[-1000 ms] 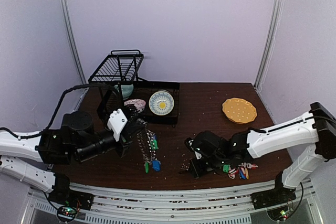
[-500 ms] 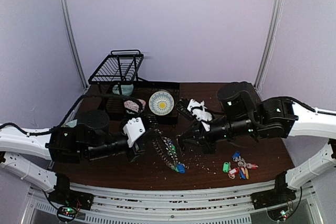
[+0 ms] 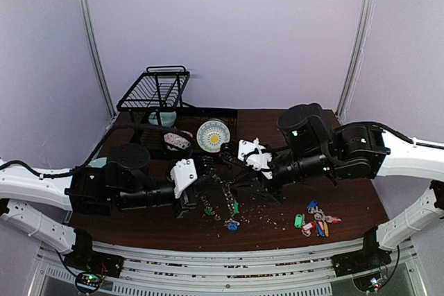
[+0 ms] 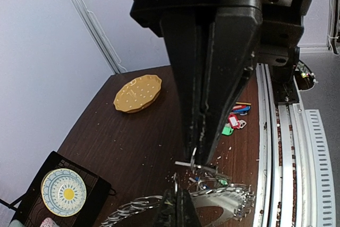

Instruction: Put the keys on the keyring

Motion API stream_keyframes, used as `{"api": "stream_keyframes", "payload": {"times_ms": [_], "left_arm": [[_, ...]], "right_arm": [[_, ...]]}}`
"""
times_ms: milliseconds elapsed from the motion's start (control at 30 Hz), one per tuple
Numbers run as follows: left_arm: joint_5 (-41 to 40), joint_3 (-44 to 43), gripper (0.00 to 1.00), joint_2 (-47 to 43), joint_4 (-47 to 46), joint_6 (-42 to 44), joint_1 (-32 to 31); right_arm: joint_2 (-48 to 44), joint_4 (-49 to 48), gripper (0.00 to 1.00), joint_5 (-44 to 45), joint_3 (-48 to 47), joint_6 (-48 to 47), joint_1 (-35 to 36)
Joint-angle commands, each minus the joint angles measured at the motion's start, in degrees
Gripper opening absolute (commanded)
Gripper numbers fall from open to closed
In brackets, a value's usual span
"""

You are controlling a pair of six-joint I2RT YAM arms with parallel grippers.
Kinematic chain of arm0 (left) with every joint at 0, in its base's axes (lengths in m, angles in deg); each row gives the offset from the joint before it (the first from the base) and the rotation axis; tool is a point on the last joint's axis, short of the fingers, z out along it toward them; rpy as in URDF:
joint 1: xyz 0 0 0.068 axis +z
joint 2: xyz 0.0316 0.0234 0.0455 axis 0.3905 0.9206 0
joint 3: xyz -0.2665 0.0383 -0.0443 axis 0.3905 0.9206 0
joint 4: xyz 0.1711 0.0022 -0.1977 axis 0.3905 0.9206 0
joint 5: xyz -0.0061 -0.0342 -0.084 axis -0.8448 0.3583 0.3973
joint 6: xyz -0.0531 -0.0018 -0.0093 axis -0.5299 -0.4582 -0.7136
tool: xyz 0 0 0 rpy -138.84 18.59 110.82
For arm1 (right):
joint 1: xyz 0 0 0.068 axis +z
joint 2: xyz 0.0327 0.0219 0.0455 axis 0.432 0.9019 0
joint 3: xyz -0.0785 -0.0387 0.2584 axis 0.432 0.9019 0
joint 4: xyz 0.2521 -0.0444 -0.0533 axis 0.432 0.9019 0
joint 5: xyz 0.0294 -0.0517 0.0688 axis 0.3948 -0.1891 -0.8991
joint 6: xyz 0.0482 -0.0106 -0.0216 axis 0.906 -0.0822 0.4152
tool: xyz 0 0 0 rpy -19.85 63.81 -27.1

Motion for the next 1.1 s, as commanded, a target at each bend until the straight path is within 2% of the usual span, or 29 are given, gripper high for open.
{"api": "stream_keyframes", "payload": {"times_ms": [0,733,1067], "left_arm": [[2.1,-1.8,0.00,-0.2,-6.9,-0.3,0.2],[6.2,1.3,0.00,-2.5,-9.8,3.4,0.1],[8.3,4.6,0.00,-4.5,-10.9,10.3,-1.1]], "right_arm": [[0.1,-1.7,0.00,-0.1,-0.6,-2.4,0.0],[1.8,-3.4,0.00,-1.1,-0.3,3.7,-3.6],[2.8,-1.8,0.00,-3.0,-0.5,5.1,-5.2]]}}
